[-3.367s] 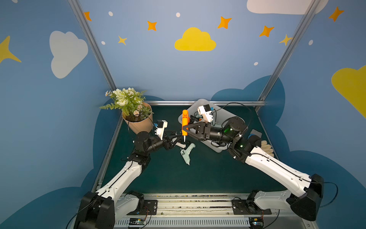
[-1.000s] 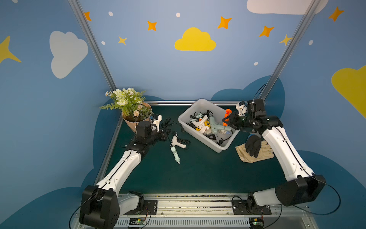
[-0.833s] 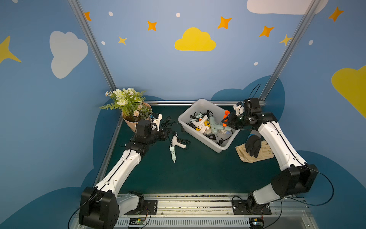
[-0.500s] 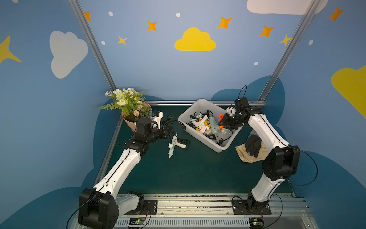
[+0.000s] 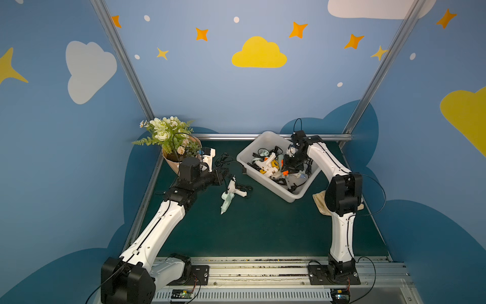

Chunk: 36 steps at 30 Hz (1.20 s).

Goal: Put the hot melt glue gun into the storage box
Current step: Place the hot melt adhesive gun in the storage box.

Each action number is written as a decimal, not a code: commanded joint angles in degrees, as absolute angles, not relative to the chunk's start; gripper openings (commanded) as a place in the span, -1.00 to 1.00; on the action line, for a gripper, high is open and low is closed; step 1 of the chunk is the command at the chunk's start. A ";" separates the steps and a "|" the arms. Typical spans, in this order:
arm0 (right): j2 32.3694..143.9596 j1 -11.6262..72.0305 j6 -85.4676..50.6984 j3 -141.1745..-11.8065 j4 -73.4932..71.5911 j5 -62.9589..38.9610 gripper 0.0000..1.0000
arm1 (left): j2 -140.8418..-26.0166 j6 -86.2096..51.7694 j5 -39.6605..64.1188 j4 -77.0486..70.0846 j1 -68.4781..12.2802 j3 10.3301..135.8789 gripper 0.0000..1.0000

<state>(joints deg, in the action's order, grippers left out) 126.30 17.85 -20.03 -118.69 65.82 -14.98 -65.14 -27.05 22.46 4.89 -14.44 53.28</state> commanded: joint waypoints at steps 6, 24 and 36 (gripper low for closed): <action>125.90 20.11 -17.37 -124.43 73.72 -11.63 0.12 | -62.84 -27.56 22.32 5.56 -14.94 55.64 -0.94; 73.65 28.52 -21.04 -69.19 26.30 -19.32 0.51 | -62.84 -34.70 23.00 7.27 -16.85 61.18 -0.94; 41.48 28.18 -27.25 -48.65 13.31 -9.16 0.97 | -71.49 -34.69 23.38 10.99 -24.81 76.88 -0.94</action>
<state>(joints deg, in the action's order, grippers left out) 46.04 28.47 -25.96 -48.97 18.17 -12.84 -69.69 -34.79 22.50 10.52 -23.20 73.08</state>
